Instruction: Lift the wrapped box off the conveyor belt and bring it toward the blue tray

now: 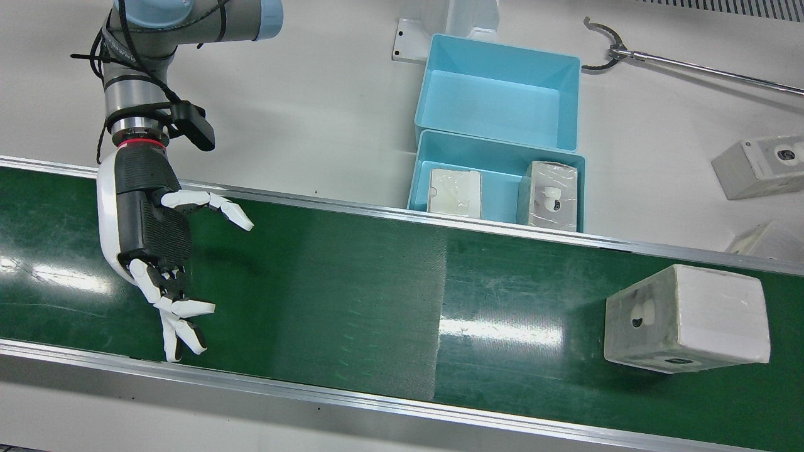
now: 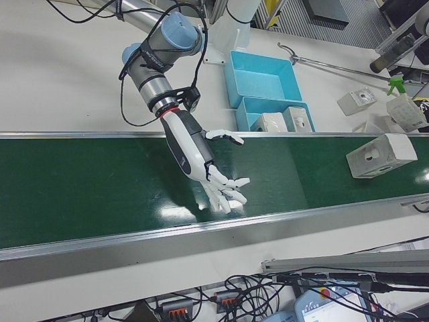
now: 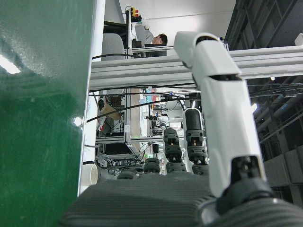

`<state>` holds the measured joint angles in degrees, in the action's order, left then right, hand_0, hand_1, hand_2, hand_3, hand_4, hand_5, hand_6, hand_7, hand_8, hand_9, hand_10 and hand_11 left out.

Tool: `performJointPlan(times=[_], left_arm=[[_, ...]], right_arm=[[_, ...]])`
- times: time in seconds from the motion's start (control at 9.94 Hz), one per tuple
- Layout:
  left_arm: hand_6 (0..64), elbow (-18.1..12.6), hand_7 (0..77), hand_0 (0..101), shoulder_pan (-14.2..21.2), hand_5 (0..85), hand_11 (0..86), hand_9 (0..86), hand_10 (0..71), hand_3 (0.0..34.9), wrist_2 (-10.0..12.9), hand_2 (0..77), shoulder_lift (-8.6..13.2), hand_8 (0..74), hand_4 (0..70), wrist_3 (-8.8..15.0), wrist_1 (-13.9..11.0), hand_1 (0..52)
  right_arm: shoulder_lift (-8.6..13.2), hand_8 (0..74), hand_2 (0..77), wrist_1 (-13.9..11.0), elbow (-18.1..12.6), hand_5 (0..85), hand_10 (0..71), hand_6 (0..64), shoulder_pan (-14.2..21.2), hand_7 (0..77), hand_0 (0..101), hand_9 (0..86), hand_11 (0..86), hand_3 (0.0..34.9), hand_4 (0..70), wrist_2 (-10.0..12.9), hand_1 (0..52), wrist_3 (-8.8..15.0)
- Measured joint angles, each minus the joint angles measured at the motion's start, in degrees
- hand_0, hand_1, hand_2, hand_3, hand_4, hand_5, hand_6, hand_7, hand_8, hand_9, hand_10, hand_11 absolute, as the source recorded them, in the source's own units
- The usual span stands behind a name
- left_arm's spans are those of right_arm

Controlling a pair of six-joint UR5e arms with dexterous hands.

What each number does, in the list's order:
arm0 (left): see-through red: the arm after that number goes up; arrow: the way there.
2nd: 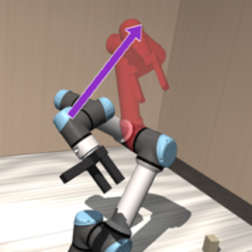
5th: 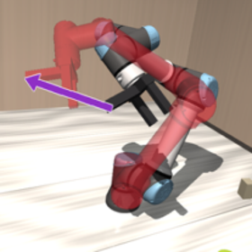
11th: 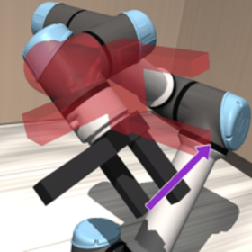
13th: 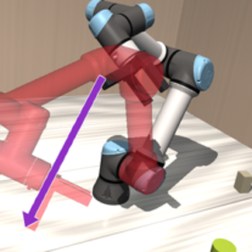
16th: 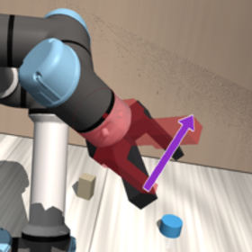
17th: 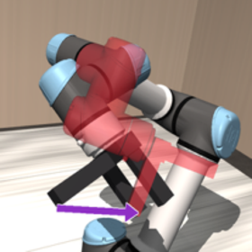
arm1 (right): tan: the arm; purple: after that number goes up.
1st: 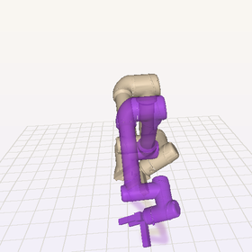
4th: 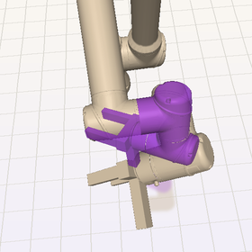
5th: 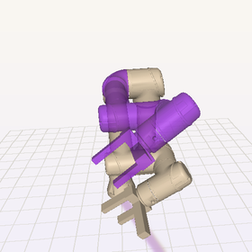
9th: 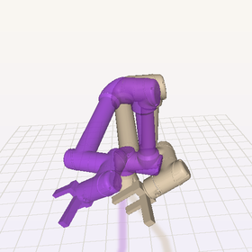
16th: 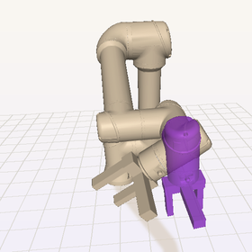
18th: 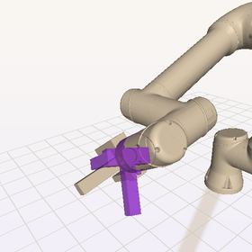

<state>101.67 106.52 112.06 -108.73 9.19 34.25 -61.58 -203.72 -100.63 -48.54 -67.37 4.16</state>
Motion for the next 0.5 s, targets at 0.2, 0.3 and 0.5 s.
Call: performJointPlan(times=[0.2, 0.3, 0.5], left_arm=[[0.5, 0.0, 0.5, 0, 0.0, 1.1, 0.5, 0.5, 0.0, 0.0, 0.0, 1.1, 0.0, 0.5, 0.0, 0.0, 0.0, 0.0], [0.5, 0.0, 0.5, 0, 0.0, 1.1, 0.5, 0.5, 0.0, 0.0, 0.0, 1.1, 0.0, 0.5, 0.0, 0.0, 0.0, 0.0], [0.5, 0.0, 0.5, 0, 0.0, 1.1, 0.5, 0.0, 0.5, 0.0, 0.0, 1.1, 0.0, 0.5, 0.0, 0.0, 0.0, 0.0]], right_arm=[[0.3, 0.5, 20.7, -1.2, 0.0, 27.8, 0.0, 6.0, -0.1, 6.5, 51, 4.9, 1.1, 0.0, 13.1, 0.0, 18.0, 0.1], [0.4, 1.6, 13.6, -1.2, 0.0, 26.7, 0.0, 6.0, -0.1, 6.5, 49, 4.9, 1.1, 0.0, 12.5, 0.0, 14.7, 0.1], [0.7, 2.2, 19.1, -1.1, 0.0, 27.3, 0.0, 6.0, 0.0, 5.5, 50, 5.4, 0.5, 0.0, 13.1, 0.0, 19.1, 0.1]])
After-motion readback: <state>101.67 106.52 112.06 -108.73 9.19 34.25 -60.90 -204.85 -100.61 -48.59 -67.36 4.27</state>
